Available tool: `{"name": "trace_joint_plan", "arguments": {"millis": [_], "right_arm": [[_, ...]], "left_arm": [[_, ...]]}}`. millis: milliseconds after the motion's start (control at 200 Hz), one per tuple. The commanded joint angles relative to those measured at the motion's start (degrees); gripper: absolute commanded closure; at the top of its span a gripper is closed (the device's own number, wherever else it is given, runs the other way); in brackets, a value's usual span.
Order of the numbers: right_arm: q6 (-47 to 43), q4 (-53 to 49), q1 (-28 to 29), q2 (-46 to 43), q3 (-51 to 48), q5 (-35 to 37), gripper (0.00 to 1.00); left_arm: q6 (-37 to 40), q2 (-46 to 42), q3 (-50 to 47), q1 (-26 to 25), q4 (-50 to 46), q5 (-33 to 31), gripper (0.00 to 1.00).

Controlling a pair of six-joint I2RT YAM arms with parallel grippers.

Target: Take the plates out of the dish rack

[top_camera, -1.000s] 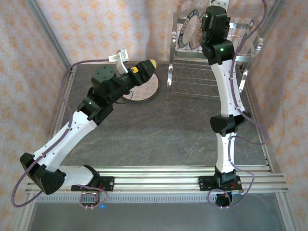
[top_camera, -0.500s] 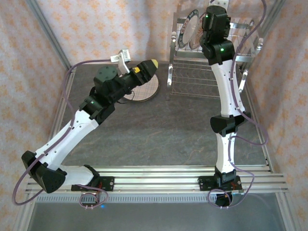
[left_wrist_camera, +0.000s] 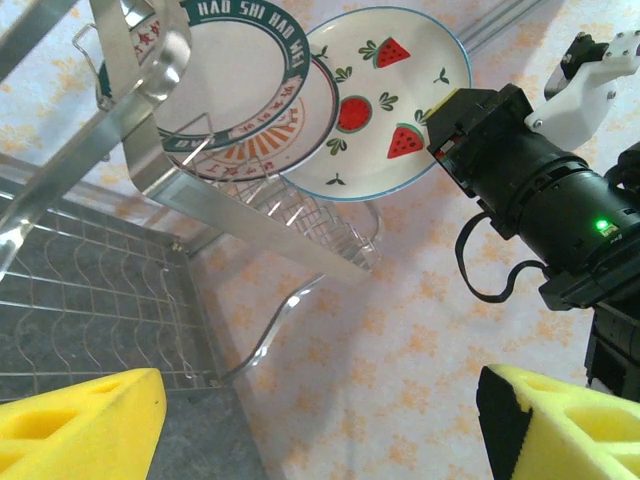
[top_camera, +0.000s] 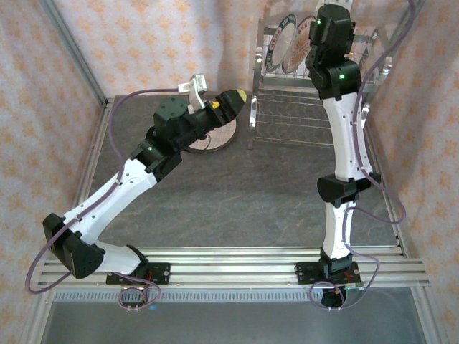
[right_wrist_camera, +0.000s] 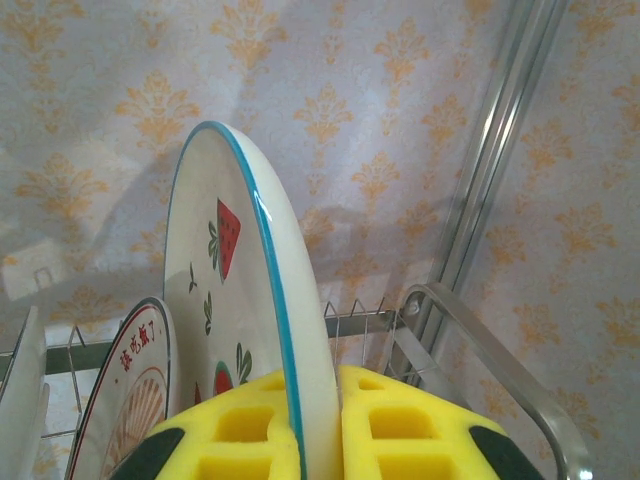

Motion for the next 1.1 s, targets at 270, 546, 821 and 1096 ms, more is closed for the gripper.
{"name": "trace_joint_plan", "arguments": {"millis": [270,546,821,1096], "right_arm": [[1.9,2.2,0.2,-7.2,2.0,1.5,1.0],[4.0,-1.6,0.3,-10.3,0.7,1.8,1.0],[6.0,-5.7,0.3,-14.8,-2.1,1.5,1.0],[8.9,-10.6,0.3,-20.0,-4.9,0.8,1.0]], "left_arm": [[-10.0,6.8,3.8,-2.4,10.8,2.7,0.18],[-19.4,15.8,8.3,-6.2,19.0,3.1,0.17],[-26.4,25.3,15.4,-9.5,23.8,3.1,0.17],[-31.0,33.6,22.6,-11.4,27.4,2.6,0.17]]}}
